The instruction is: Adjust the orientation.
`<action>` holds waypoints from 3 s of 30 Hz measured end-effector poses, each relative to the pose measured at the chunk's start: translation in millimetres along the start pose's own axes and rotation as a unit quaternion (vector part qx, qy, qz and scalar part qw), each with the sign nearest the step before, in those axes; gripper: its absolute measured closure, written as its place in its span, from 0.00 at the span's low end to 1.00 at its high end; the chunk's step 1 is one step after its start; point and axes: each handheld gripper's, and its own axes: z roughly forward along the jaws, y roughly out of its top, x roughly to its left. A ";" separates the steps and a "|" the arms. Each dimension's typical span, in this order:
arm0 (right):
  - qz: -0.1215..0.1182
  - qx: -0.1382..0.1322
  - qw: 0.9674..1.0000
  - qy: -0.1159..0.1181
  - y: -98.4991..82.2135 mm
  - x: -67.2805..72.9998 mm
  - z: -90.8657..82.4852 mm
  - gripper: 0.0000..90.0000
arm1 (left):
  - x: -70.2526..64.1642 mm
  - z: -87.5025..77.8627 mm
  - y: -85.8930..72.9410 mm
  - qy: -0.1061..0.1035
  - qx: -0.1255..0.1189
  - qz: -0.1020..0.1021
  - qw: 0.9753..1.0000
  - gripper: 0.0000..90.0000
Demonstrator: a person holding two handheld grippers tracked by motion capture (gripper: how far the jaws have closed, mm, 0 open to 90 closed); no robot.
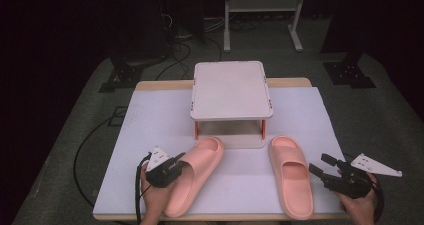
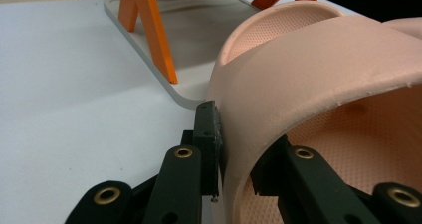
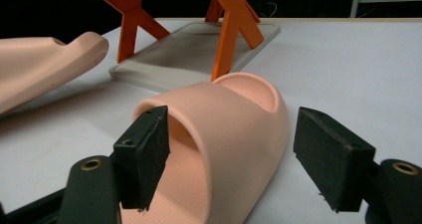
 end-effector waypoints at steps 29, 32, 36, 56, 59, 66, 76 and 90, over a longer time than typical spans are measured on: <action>-0.025 0.053 0.998 -0.034 -19.0 13.8 30.2 0.45 | 3.1 -12.2 5.2 0.006 -0.029 -0.007 1.000 0.85; -0.027 0.058 0.997 -0.042 -18.6 13.4 33.2 0.50 | 3.0 -12.3 5.1 0.006 -0.029 -0.008 1.000 0.85; -0.027 0.064 0.996 -0.050 -17.2 13.4 37.8 0.55 | 3.1 -12.6 5.0 0.005 -0.029 -0.006 1.000 0.85; -0.052 0.066 0.992 -0.096 -11.0 16.9 49.8 0.72 | 4.0 -13.7 4.9 0.007 -0.029 -0.009 1.000 0.85; -0.057 0.068 0.992 -0.092 -10.1 18.3 51.6 0.75 | 4.4 -14.2 5.2 0.006 -0.029 -0.009 1.000 0.85; -0.057 0.071 0.993 -0.077 -8.3 23.7 50.9 0.82 | 4.9 -15.6 5.3 0.005 -0.031 -0.012 0.999 0.85; -0.057 0.055 0.996 -0.052 -0.6 31.9 45.3 0.87 | 4.9 -16.4 5.8 -0.005 -0.032 -0.019 0.999 0.85; -0.065 0.009 0.997 -0.031 18.6 48.4 34.8 0.88 | 1.6 -29.2 14.2 -0.030 -0.052 -0.014 0.998 0.84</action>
